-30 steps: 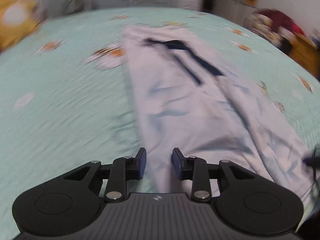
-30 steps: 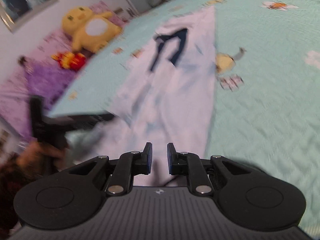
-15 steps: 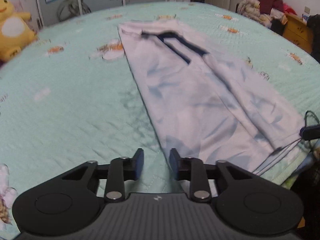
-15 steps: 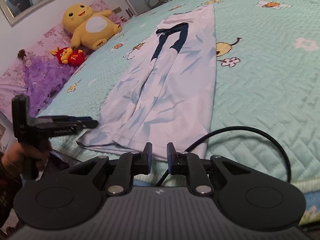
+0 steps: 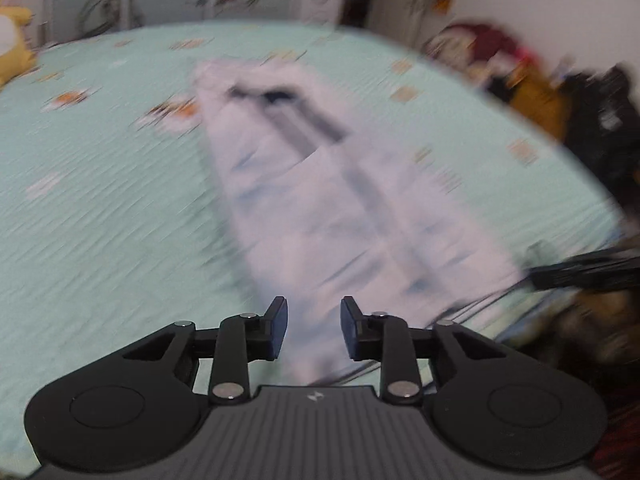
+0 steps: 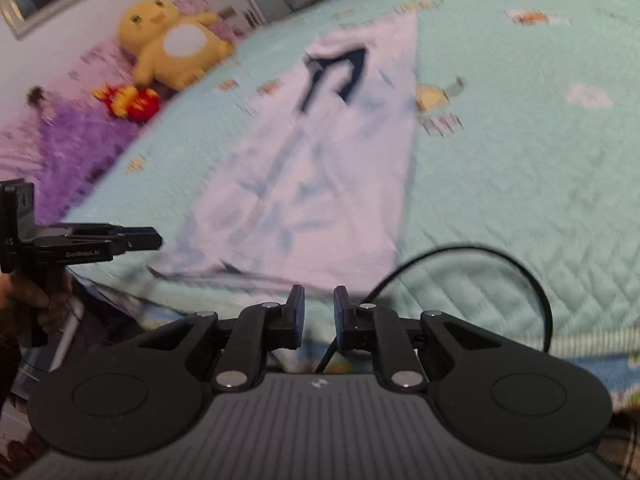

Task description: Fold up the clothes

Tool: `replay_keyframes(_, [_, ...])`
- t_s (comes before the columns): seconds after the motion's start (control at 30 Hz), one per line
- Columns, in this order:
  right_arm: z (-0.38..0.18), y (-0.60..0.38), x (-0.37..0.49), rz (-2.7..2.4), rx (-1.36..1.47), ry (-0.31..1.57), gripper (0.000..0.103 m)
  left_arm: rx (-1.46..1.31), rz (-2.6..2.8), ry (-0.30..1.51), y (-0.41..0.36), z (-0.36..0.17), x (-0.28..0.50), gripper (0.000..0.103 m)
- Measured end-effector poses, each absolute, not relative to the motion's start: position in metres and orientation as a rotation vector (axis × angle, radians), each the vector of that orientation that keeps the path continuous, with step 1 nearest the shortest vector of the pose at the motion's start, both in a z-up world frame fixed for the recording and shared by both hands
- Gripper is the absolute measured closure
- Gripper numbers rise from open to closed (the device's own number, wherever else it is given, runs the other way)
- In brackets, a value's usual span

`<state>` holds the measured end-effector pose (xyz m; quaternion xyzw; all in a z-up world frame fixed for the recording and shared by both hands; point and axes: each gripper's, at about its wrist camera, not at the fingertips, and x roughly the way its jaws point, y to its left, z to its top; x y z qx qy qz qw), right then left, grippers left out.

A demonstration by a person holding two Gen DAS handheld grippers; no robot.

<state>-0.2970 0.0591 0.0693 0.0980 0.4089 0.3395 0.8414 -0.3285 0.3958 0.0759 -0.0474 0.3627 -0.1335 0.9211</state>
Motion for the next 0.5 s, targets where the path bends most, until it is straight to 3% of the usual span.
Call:
replay_keyframes(0.03, [0.072,0.061,-0.295,0.722,0.218,0.849,0.087,-0.057,-0.256,0.761,0.388,0.07,-0.325,0.052])
replay_keyframes(0.13, [0.057,0.065,-0.279,0.7,0.266,0.89,0.087,0.099,-0.201,0.877,0.369,0.031,-0.316,0.048])
replay_keyframes(0.17, [0.046,0.064,-0.275,0.671,0.263,0.937,0.099,0.069,-0.199,0.876,0.374,0.032,-0.32,0.048])
replay_keyframes(0.2, [0.035,0.062,-0.272,0.635,0.253,0.99,0.103,0.028,-0.195,0.89,0.381,0.033,-0.323,0.049])
replay_keyframes(0.27, [0.033,0.054,-0.279,0.641,0.28,1.003,0.103,0.005,-0.168,0.889,0.388,0.042,-0.328,0.054])
replay_keyframes(0.37, [0.043,0.051,-0.287,0.651,0.282,0.983,0.102,-0.035,-0.154,0.834,0.39,0.063,-0.338,0.054])
replay_keyframes(0.5, [0.059,0.063,-0.282,0.699,0.326,0.907,0.098,-0.07,-0.166,0.769,0.369,0.074,-0.33,0.045])
